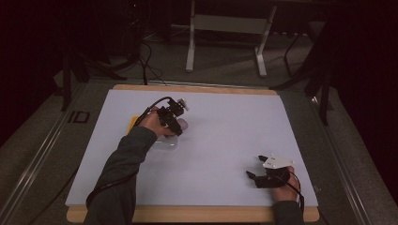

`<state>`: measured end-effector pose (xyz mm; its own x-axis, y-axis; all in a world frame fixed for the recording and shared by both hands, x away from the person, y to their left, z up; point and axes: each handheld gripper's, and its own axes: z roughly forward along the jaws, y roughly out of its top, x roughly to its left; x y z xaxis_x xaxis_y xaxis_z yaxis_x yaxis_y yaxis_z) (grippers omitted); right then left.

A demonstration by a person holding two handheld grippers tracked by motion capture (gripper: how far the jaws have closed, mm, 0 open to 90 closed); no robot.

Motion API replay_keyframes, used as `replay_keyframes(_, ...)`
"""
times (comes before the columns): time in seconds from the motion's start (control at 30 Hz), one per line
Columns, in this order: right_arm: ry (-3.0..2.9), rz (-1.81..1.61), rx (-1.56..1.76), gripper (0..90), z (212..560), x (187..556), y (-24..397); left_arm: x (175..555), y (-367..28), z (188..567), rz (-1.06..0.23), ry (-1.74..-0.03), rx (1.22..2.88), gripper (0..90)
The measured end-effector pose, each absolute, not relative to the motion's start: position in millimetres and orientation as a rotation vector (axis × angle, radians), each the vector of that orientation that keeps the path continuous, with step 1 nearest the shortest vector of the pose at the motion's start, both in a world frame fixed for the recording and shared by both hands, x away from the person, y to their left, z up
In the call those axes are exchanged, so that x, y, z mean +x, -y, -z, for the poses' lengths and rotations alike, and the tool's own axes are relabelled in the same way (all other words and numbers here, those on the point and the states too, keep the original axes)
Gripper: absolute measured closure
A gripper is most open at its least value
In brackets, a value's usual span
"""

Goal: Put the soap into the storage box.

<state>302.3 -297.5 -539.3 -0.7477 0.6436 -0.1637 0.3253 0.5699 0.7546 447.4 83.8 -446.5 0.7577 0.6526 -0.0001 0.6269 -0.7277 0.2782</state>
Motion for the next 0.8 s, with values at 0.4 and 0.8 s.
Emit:
replay_keyframes(0.4, -2.379, -1.020, 0.778, 19.9, 539, 302, 297, 448, -105, 440, -0.160, -1.066, 2.646, 50.0)
replay_keyframes(0.8, -2.376, -1.019, 0.778, 19.9, 540, 302, 297, 447, -119, 439, -0.161, -1.120, 2.612, 49.9)
